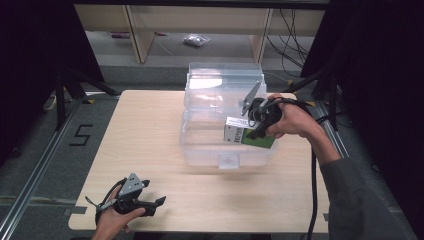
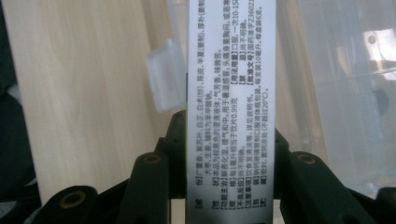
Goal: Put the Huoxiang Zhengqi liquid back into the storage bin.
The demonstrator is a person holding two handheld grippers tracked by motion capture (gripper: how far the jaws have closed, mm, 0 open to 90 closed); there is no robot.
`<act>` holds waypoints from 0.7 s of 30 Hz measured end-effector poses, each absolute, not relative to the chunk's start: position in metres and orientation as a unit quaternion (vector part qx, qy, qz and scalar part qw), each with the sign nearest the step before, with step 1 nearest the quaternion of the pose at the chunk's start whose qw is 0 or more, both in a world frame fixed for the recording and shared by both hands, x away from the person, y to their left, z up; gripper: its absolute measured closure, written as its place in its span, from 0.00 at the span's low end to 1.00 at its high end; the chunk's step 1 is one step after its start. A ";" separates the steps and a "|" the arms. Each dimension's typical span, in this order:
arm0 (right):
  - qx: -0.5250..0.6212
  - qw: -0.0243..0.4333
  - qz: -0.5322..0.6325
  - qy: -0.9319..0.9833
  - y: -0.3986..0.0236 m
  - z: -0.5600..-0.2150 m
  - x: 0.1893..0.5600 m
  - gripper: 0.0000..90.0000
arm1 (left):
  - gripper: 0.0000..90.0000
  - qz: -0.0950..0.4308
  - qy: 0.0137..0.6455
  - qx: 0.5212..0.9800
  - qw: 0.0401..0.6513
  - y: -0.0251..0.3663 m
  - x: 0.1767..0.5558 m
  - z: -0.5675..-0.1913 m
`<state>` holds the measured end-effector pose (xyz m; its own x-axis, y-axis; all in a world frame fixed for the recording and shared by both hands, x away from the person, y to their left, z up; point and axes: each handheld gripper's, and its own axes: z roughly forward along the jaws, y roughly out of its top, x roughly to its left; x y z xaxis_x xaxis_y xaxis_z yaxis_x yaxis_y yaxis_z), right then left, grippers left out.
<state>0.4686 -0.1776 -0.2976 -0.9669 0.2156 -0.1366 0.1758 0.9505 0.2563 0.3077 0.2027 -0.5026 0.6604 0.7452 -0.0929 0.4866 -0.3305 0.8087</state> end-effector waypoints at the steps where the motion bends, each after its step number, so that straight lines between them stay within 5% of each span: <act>1: 0.094 0.083 0.124 0.984 -0.179 -0.300 0.472 0.72 | 0.18 0.150 0.382 0.804 0.431 0.203 0.308 -0.502; 21: 0.134 0.058 0.126 0.981 -0.193 -0.353 0.519 0.72 | 0.18 0.149 0.385 0.802 0.431 0.203 0.308 -0.502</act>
<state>0.5185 -0.1930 -0.3531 -0.9572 0.2783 -0.0793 0.2491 0.9319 0.2637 0.3077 0.2027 -0.5025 0.6599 0.7456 -0.0930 0.4888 -0.3320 0.8068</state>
